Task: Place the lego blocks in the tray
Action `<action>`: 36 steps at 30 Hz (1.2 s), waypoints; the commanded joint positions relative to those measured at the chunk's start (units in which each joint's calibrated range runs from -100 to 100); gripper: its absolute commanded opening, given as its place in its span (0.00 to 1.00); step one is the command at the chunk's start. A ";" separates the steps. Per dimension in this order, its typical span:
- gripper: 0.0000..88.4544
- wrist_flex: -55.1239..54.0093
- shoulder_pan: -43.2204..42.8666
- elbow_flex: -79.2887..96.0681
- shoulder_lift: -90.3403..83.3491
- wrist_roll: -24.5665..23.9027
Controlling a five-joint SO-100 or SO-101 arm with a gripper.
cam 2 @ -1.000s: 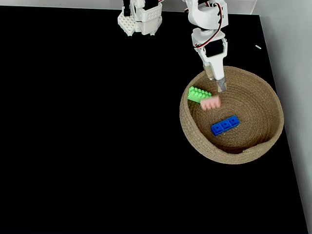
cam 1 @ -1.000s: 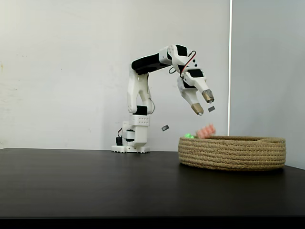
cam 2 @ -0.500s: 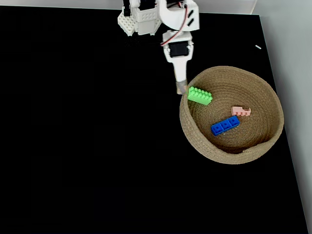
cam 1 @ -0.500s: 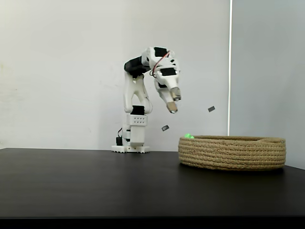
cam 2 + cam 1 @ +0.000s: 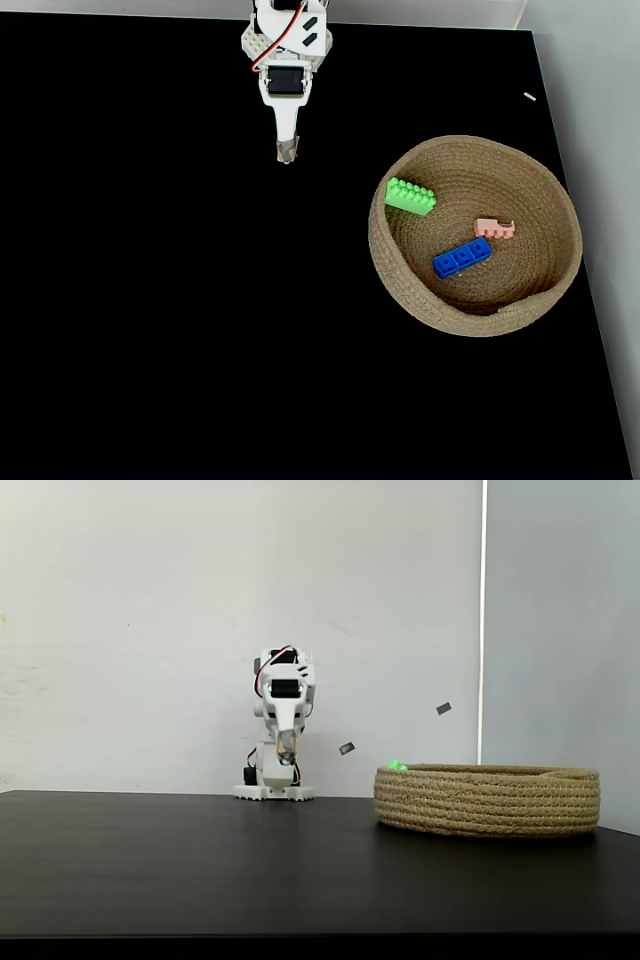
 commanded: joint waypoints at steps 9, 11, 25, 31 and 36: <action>0.00 7.24 3.28 12.65 -21.19 2.49; 0.00 10.07 3.61 14.02 -24.63 2.88; 0.00 11.65 1.80 16.30 -27.13 4.15; 0.00 11.65 1.80 16.30 -27.13 4.05; 0.00 11.65 1.88 16.30 -27.13 3.91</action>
